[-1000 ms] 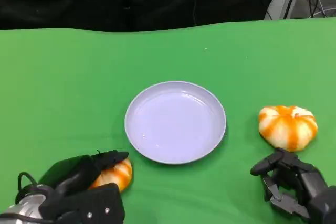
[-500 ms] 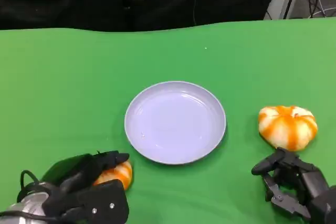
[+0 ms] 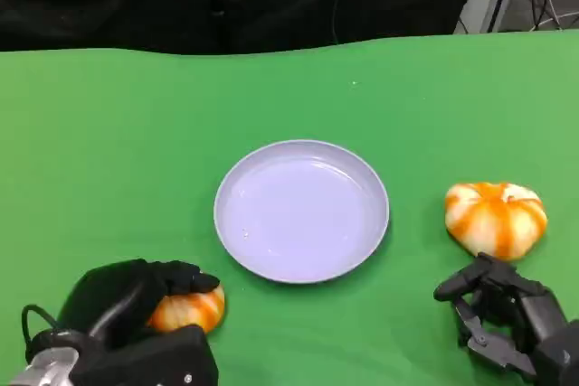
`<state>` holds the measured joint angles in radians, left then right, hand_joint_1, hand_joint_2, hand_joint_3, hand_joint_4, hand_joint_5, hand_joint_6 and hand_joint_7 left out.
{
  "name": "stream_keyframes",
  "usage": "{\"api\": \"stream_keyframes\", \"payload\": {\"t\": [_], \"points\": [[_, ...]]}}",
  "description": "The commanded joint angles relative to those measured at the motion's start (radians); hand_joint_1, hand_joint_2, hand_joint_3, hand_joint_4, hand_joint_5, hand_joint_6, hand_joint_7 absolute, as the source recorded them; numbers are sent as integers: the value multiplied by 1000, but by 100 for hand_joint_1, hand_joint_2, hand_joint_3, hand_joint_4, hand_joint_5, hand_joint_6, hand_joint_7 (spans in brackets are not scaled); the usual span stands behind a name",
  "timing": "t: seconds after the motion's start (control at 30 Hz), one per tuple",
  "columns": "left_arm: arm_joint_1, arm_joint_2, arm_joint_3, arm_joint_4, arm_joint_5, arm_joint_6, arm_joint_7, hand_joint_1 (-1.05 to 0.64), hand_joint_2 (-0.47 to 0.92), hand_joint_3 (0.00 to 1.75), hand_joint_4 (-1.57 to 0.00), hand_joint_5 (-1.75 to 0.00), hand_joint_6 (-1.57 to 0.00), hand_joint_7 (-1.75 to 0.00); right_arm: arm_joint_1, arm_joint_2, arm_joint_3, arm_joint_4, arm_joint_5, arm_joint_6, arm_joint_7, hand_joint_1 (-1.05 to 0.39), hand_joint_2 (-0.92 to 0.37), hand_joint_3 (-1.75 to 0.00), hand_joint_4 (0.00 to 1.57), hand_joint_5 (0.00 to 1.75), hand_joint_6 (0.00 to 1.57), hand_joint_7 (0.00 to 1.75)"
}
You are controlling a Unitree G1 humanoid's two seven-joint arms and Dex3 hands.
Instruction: Grasp the bread from the table and place it into the plate.
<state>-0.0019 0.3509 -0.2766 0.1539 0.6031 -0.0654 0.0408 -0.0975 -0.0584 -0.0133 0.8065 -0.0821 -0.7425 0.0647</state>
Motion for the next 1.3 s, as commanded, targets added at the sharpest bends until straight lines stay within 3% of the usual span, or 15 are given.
{"api": "stream_keyframes", "payload": {"t": [0.03, 0.07, 0.13, 0.17, 0.2, 0.27, 0.63, 1.3], "points": [[21, 5, -2, 50, 26, 1, 55, -8, 92, 9, -109, -112, -122, -61, 10, -14, -7, -5, 9, 1, -3, -14, -81, -70, 70, 175, 74, 126], [21, 3, -2, 54, 28, -2, 63, -8, 92, 9, -101, -129, -114, -79, 10, -14, -7, -5, 9, 1, -3, -14, -81, -70, 70, 175, 74, 126], [16, -1, -4, 73, 44, -16, 110, -8, 92, 9, -95, -143, -107, -93, 9, -15, -6, -3, 7, 0, -4, -14, -81, -70, 70, 175, 74, 126], [13, -3, -6, 86, 57, -27, 145, -6, 92, 8, -82, -161, -87, -128, 8, -16, -6, -1, 4, -2, -6, -14, -81, -70, 70, 175, 74, 126], [10, -4, -7, 96, 66, -36, 172, -5, 92, 7, -76, -169, -76, -146, 7, -17, -5, 0, 2, -2, -8, -14, -81, -70, 70, 175, 74, 126], [6, -5, -7, 112, 77, -54, 211, -6, 92, 6, -74, -173, -71, -154, 6, -17, -5, 0, 3, -1, -6, -15, -81, -70, 70, 175, 74, 126], [17, -5, 6, 104, 108, -85, 315, -9, 92, 9, -75, -175, -71, -151, 4, -13, -7, 3, 11, 4, -1, -15, -80, -71, 70, 175, 73, 128], [122, 0, 68, -183, 173, -124, 388, -7, 89, 10, -81, -175, -81, -138, -3, -14, -4, 14, 0, 1, -12, -16, -80, -71, 70, 175, 74, 127]]}}
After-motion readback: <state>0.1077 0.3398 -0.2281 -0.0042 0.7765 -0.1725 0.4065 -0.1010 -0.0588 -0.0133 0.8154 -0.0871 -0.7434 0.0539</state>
